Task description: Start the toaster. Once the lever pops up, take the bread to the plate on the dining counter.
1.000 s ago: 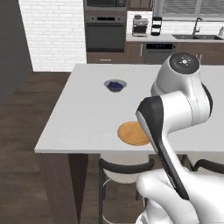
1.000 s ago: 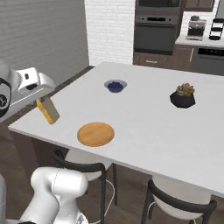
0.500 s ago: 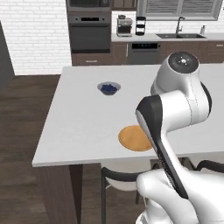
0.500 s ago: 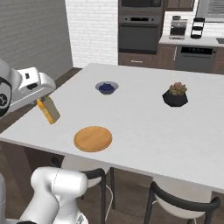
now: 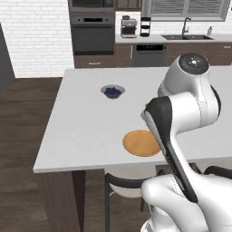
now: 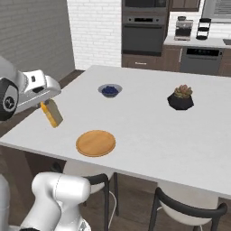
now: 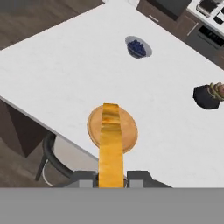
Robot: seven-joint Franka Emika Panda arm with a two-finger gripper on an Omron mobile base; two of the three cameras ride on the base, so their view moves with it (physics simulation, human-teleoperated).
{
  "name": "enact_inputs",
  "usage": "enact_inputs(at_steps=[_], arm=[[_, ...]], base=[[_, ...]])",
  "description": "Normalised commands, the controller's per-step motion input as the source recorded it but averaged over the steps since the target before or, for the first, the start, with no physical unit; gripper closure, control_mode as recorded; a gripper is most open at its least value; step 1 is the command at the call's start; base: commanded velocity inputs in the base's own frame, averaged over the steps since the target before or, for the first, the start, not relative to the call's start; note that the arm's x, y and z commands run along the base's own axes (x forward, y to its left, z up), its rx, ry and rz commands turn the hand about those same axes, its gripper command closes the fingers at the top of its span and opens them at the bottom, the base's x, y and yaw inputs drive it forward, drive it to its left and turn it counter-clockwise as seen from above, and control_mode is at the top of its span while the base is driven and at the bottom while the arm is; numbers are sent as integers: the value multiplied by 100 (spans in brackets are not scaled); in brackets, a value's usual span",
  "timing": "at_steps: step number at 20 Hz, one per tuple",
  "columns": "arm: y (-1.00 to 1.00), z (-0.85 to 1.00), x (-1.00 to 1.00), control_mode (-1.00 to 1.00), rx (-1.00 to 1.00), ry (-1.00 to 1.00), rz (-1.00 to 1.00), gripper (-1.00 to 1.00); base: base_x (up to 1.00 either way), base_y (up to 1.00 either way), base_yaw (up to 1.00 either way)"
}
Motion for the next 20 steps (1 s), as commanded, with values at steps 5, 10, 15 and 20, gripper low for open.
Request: enact_inputs(at_steps=[5,10,15,20], arm=[[-44,-29,59,-100,30,0,0,100],[-57,-45,33,-100,36,0,0,100],[-16,-42,68,-100,32,10,0,100],[-2,-21,41,-100,32,19,-10,100]], base=[[0,0,0],[0,0,0],[0,0,0],[0,0,0]])
